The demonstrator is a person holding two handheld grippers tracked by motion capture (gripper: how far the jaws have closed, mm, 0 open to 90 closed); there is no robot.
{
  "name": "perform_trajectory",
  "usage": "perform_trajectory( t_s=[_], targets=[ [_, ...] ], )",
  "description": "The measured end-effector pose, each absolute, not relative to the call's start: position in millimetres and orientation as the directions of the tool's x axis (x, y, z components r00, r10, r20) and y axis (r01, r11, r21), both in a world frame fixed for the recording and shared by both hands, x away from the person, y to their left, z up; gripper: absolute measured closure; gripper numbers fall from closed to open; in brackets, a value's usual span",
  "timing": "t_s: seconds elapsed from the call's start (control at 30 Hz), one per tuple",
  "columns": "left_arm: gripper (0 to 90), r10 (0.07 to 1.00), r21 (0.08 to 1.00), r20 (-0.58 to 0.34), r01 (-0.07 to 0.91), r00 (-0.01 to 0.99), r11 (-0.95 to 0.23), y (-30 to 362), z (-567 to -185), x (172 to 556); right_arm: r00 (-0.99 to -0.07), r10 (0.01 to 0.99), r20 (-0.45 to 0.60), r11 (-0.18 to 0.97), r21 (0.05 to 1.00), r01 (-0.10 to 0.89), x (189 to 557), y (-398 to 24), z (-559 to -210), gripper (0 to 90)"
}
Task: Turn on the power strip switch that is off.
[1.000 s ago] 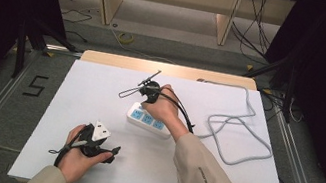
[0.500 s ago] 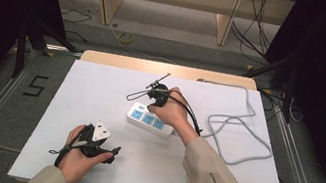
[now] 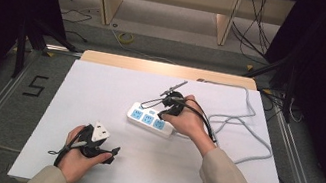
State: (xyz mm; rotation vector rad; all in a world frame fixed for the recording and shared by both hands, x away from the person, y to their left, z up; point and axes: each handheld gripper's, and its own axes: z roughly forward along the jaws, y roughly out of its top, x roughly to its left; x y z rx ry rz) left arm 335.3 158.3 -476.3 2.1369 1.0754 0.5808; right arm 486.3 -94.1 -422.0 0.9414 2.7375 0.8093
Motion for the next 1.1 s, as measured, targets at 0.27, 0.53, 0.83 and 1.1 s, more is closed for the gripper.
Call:
perform_trajectory(
  t_s=[0.27, 0.53, 0.83, 1.1],
  targets=[
    [20.5, 0.826, 0.729, 0.087, 0.53, 0.557, -0.434, 160, -477, 335, -0.787, 0.614, 0.061, 0.636, 0.551, 0.54, 466, -133, -418, 76.7],
    [20.4, 0.827, 0.728, 0.088, 0.531, 0.555, -0.434, 159, -477, 335, -0.778, 0.623, 0.076, 0.606, 0.583, 0.542, 438, -168, -421, 70.3],
    [20.4, 0.828, 0.725, 0.09, 0.534, 0.554, -0.436, 160, -477, 334, -0.764, 0.64, 0.088, 0.558, 0.631, 0.54, 401, -208, -435, 63.9],
    [20.1, 0.828, 0.724, 0.091, 0.534, 0.554, -0.437, 160, -478, 335, -0.744, 0.662, 0.088, 0.525, 0.654, 0.544, 382, -230, -446, 56.2]
  ],
)
